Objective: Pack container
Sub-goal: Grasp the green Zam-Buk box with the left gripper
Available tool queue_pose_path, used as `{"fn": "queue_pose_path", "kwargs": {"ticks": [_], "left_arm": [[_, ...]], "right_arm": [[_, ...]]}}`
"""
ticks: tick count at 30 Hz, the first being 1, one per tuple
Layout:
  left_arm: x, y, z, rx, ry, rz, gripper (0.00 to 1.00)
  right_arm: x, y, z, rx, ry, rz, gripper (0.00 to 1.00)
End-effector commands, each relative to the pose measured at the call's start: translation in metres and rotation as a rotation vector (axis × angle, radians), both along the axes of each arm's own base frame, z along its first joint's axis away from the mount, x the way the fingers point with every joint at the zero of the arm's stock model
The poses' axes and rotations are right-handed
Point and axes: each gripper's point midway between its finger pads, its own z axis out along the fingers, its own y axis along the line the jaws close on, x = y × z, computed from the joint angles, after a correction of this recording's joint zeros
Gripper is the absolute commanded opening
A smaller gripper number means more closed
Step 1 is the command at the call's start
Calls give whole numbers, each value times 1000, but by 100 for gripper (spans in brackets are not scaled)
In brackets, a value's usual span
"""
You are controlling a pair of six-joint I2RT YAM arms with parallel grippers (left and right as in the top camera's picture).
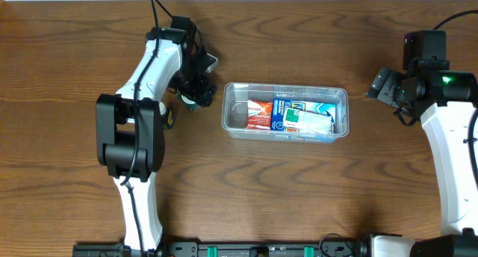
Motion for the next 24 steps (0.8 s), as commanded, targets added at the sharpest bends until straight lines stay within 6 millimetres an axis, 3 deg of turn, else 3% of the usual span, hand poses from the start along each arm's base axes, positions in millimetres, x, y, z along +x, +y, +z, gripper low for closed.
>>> {"fn": "queue_pose_path", "kwargs": {"ticks": [1, 12, 24], "left_arm": [[8, 6, 0, 39, -29, -5, 98], [2, 7, -22, 48, 15, -56, 98], [-2, 8, -33, 51, 41, -59, 98]], "right_arm": [[1, -4, 7, -6, -20, -10, 99], [1, -4, 7, -6, -19, -10, 99], [1, -4, 7, -6, -19, -10, 99]]}}
